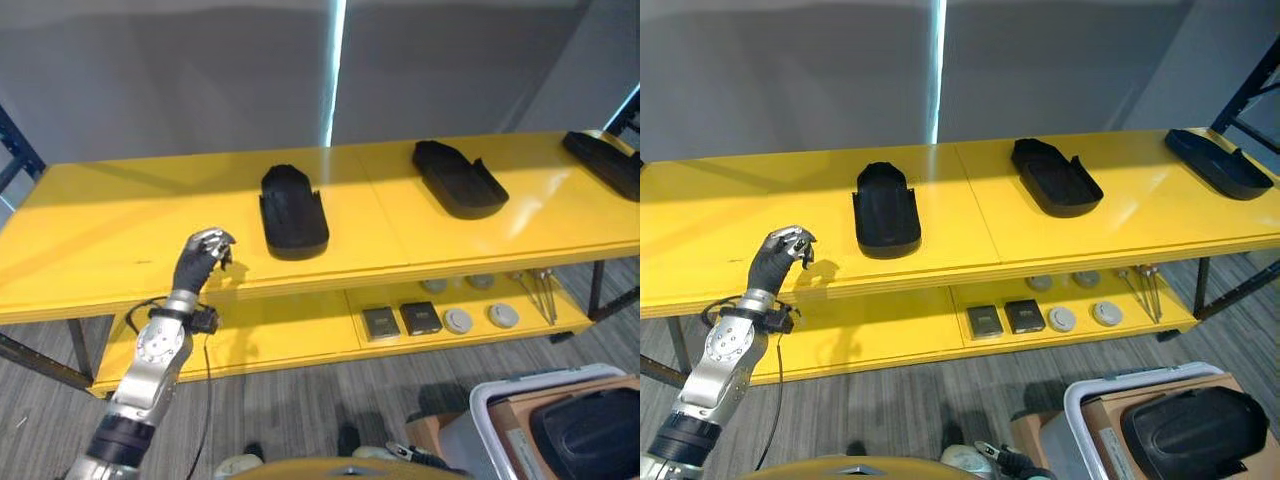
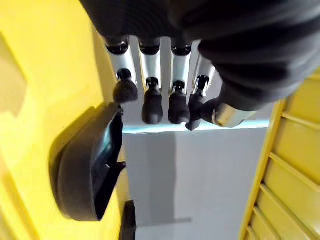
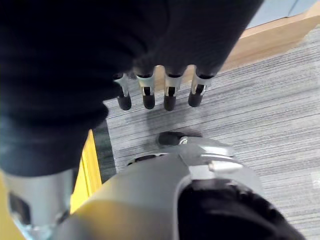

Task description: Move parts from the plastic box to the shelf.

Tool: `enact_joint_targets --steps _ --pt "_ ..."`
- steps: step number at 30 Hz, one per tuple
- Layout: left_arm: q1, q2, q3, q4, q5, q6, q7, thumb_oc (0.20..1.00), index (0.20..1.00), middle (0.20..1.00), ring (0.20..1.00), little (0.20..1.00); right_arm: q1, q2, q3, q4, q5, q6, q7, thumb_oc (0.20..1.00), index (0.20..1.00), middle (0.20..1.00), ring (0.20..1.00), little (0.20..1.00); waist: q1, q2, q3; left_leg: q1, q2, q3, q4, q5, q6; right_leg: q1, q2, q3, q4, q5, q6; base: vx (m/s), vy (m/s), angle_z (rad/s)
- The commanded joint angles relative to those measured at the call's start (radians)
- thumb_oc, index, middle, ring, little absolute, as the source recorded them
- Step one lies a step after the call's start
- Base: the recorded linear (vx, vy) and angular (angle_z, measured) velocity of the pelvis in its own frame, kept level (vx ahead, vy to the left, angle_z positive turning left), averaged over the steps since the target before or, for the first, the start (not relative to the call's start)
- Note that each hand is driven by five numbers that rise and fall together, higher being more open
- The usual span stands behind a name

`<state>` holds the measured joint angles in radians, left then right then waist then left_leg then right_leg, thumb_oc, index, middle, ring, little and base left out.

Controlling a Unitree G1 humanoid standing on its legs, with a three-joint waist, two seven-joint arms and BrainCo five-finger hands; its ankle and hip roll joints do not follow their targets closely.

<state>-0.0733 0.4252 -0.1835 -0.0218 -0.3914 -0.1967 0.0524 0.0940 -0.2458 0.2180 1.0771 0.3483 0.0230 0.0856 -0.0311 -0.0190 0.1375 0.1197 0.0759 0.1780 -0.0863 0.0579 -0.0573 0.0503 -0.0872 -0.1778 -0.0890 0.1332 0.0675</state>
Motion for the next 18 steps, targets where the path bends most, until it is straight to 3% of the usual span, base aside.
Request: enact_joint_targets --steps 1,18 --pt "-0.192 0.01 -0.026 -0.008 0.008 -0.048 -0.014 0.2 0.2 0.2 0.2 0.2 -0.047 -0.016 0.038 0.027 0.011 -0.01 0.017 1.0 1.0 1.0 1.0 1.0 -0.035 0.019 0.061 -0.023 -0.02 0.014 -0.001 -0.061 0.027 0.071 0.019 0.001 0.002 -0.1 0.021 0.0 0.0 0.0" --pt "-0.319 -0.01 -0.165 -0.044 -0.103 0.035 -0.006 0.2 0.2 0.2 0.2 0.2 -0.101 -0.052 0.059 0.009 0.053 0.016 0.011 1.0 1.0 1.0 1.0 1.0 -0.086 0.044 0.168 -0.089 -0.02 0.017 -0.001 -0.04 0.027 -0.018 0.029 0.058 0.002 -0.075 0.017 -0.02 -0.008 -0.05"
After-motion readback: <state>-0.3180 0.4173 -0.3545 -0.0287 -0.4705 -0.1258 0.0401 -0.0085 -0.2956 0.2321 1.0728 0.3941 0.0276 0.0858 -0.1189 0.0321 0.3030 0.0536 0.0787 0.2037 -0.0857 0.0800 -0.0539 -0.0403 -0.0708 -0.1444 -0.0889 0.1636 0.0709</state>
